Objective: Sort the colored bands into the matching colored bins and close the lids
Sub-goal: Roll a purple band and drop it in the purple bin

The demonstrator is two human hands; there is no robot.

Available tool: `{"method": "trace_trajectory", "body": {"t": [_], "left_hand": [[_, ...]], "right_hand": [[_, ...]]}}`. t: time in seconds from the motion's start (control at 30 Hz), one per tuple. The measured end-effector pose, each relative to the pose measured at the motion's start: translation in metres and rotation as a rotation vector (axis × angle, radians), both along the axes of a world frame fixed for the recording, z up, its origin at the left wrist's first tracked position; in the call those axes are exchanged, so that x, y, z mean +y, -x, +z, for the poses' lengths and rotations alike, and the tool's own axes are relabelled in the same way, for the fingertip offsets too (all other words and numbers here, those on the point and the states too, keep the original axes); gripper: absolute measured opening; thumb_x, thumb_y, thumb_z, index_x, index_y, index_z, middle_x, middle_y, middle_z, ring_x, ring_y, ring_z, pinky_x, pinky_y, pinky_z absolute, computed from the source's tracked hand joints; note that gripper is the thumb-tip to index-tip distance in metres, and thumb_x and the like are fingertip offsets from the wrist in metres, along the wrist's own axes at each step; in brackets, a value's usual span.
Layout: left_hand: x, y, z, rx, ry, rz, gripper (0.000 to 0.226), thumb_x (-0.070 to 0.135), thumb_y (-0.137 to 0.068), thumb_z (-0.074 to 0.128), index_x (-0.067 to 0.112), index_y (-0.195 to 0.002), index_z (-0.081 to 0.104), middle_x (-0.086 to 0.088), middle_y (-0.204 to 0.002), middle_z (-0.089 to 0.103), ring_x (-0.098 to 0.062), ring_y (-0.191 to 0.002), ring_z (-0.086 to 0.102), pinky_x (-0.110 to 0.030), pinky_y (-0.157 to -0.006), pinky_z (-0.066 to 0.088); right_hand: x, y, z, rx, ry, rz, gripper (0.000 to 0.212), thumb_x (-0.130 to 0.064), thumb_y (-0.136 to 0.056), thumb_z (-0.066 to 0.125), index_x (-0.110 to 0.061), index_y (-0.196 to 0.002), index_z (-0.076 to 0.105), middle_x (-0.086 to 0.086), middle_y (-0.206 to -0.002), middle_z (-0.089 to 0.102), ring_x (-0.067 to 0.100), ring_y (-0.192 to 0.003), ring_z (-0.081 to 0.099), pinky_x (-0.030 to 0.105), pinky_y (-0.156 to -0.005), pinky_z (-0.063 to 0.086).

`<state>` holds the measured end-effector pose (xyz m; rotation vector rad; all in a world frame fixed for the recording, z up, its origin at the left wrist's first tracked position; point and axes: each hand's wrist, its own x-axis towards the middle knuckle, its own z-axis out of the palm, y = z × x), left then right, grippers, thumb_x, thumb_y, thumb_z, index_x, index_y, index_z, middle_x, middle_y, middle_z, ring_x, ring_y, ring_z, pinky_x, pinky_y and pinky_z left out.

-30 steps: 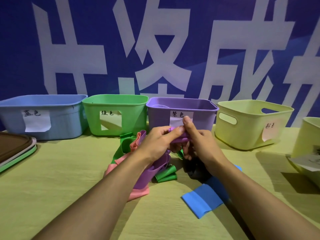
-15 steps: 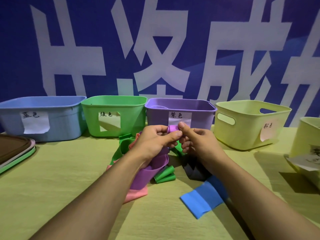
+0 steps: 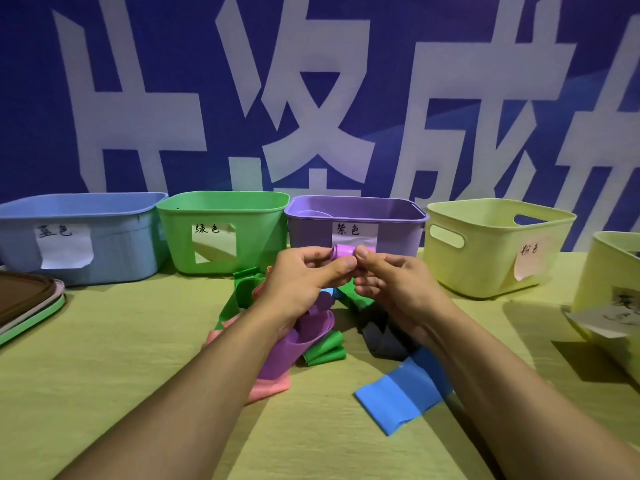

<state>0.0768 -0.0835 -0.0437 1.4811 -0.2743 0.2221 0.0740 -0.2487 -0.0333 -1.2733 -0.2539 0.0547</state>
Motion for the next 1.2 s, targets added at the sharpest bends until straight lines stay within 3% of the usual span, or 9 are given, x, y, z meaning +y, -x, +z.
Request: {"method": "trace_trajectory", "body": {"t": [0.2,0.3,0.43,0.6,0.67,0.87,0.93,1.07,1.2], "left_hand": [[0.001,0.002,0.002,0.015,0.069,0.020,0.025,0.006,-0.081,0.081,0.006,-0.105,0.076,-0.011,-0.098,0.080,-0.020,-0.091,0.076,-0.024,-0.083,0.059],[-0.003,0.002,0.004,0.020,0.174,0.024,0.041,0.024,-0.067,0.085,0.010,-0.104,0.075,-0.010,-0.100,0.079,-0.019,-0.097,0.075,-0.027,-0.089,0.057],[-0.010,0.005,0.008,0.029,0.313,-0.066,0.032,0.022,-0.072,0.077,0.006,-0.099,0.074,-0.004,-0.087,0.077,-0.010,-0.079,0.072,-0.017,-0.073,0.056],[-0.004,0.004,0.008,0.029,0.282,0.000,0.015,0.013,-0.092,0.070,0.006,-0.105,0.072,-0.009,-0.095,0.077,-0.014,-0.085,0.074,-0.024,-0.081,0.060],[0.001,0.004,0.011,0.028,0.263,0.067,0.026,0.016,-0.092,0.070,0.004,-0.116,0.070,-0.012,-0.105,0.077,-0.019,-0.094,0.076,-0.028,-0.089,0.060],[0.004,-0.002,0.032,-0.074,-0.107,0.377,0.014,0.032,-0.095,0.071,0.026,-0.106,0.077,0.006,-0.100,0.079,-0.021,-0.102,0.075,-0.040,-0.094,0.059],[0.002,-0.013,0.051,-0.105,-0.251,0.378,0.007,0.033,-0.095,0.072,0.035,-0.091,0.077,0.013,-0.095,0.077,-0.023,-0.108,0.072,-0.045,-0.100,0.056],[0.006,-0.051,0.088,-0.146,-0.615,0.453,0.032,0.039,-0.093,0.074,0.019,-0.117,0.077,0.002,-0.109,0.077,-0.015,-0.103,0.070,-0.034,-0.096,0.054],[0.009,-0.087,0.105,-0.084,-0.847,0.439,0.036,0.042,-0.088,0.078,0.014,-0.112,0.077,-0.003,-0.099,0.077,-0.018,-0.092,0.071,-0.039,-0.091,0.057]], "right_hand": [[-0.002,0.003,0.000,0.116,-0.080,0.109,0.027,-0.020,-0.094,0.070,0.001,-0.110,0.075,0.018,-0.106,0.076,0.019,-0.089,0.073,0.028,-0.089,0.061],[0.003,0.009,0.005,0.211,-0.256,0.196,0.022,-0.014,-0.095,0.066,0.001,-0.107,0.077,0.017,-0.112,0.075,0.018,-0.094,0.075,0.025,-0.087,0.061],[0.009,0.013,0.009,0.261,-0.398,0.266,0.022,-0.012,-0.095,0.065,0.002,-0.105,0.078,0.018,-0.113,0.067,0.020,-0.092,0.074,0.027,-0.084,0.062],[0.011,0.011,0.005,0.104,-0.123,0.118,0.033,-0.031,-0.099,0.064,-0.002,-0.115,0.070,0.031,-0.116,0.070,0.029,-0.101,0.073,0.031,-0.083,0.063],[0.008,0.007,0.001,-0.077,0.132,-0.129,0.030,-0.041,-0.100,0.062,-0.013,-0.110,0.067,0.019,-0.108,0.076,0.022,-0.089,0.075,0.035,-0.080,0.063],[-0.006,0.002,-0.007,-0.562,0.698,-0.548,0.016,-0.048,-0.099,0.061,-0.032,-0.098,0.062,-0.017,-0.087,0.069,0.003,-0.081,0.065,0.040,-0.075,0.058],[-0.007,0.002,-0.009,-0.600,0.754,-0.562,0.015,-0.047,-0.100,0.059,-0.032,-0.099,0.062,-0.019,-0.087,0.068,0.004,-0.080,0.065,0.042,-0.075,0.058],[-0.008,0.000,-0.009,-0.638,0.761,-0.575,0.013,-0.043,-0.101,0.058,-0.031,-0.098,0.062,-0.017,-0.087,0.067,0.005,-0.079,0.064,0.041,-0.072,0.057],[-0.011,0.000,-0.010,-0.647,0.746,-0.591,0.013,-0.042,-0.101,0.057,-0.031,-0.095,0.061,-0.015,-0.084,0.066,0.007,-0.078,0.063,0.038,-0.071,0.055]]}}
